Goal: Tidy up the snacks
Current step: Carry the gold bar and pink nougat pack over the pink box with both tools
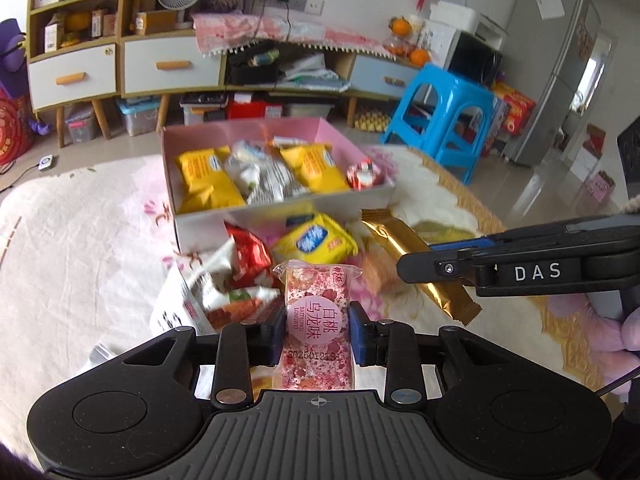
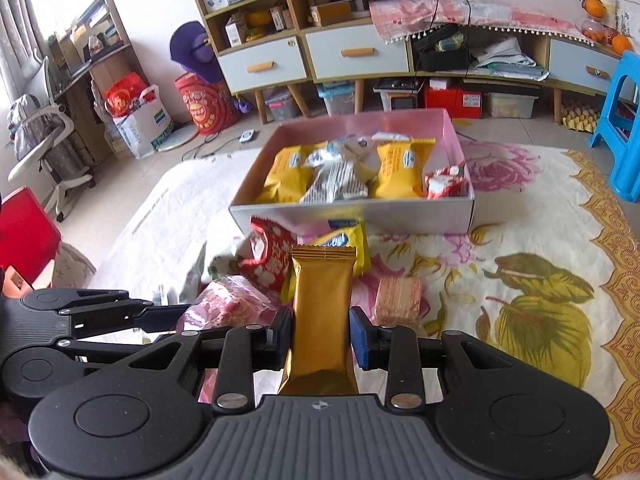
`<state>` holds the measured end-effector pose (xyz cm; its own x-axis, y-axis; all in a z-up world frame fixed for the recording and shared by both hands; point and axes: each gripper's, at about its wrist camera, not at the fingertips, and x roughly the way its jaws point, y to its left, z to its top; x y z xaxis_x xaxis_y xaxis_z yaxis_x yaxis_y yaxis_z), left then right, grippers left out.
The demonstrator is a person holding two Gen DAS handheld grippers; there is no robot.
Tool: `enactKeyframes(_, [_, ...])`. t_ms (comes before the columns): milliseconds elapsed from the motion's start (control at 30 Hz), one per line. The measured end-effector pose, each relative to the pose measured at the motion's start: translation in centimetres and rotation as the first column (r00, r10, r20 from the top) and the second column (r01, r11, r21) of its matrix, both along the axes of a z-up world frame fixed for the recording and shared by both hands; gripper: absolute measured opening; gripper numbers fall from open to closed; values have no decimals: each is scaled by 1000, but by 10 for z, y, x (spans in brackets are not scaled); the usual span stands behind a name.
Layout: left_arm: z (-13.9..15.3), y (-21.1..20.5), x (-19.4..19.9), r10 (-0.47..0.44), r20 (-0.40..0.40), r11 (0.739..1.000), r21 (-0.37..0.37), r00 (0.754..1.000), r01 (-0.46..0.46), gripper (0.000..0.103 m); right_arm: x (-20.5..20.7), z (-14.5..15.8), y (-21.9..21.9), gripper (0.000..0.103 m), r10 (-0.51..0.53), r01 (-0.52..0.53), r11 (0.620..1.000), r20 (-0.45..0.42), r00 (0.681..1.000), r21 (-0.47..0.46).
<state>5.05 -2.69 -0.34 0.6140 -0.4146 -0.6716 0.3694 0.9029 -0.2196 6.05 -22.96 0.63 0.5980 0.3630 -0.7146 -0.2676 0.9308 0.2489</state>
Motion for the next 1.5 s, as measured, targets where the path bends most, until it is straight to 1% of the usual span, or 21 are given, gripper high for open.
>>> enactKeyframes(333, [14,14,31,128,36,991,-43,991,-126,29,26,16,-11,23,-76,74,995,32,997,66])
enactKeyframes(500, [13,17,49,188,43,981,-56,981,-185,29,44,17,-7,23,-98,94,992,42,994,89])
enactKeyframes(633, [9,19,68,227,24,972,-72,974,-225,29,59,15,-5,23,-109,103,988,52,993,114])
enactKeyframes(733, [7,17,82,239,18,969,-67,971,-237,29,73,10,-1,23,-114,106,987,59,992,118])
enactKeyframes(933, [0,12,115,248,-6,967,-63,969,-248,29,100,-1,2,23,-115,110,985,35,993,132])
enactKeyframes(1100, [-12,4,140,231,-23,973,-25,973,-231,29,119,-7,4,23,-116,108,985,47,992,137])
enactKeyframes(1267, [-25,2,158,237,-51,971,2,970,-238,29,134,-14,0,23,-127,120,983,45,991,136])
enactKeyframes(1500, [-30,1,174,233,-38,971,63,972,-231,29,146,-22,-11,23,-149,143,977,27,988,155])
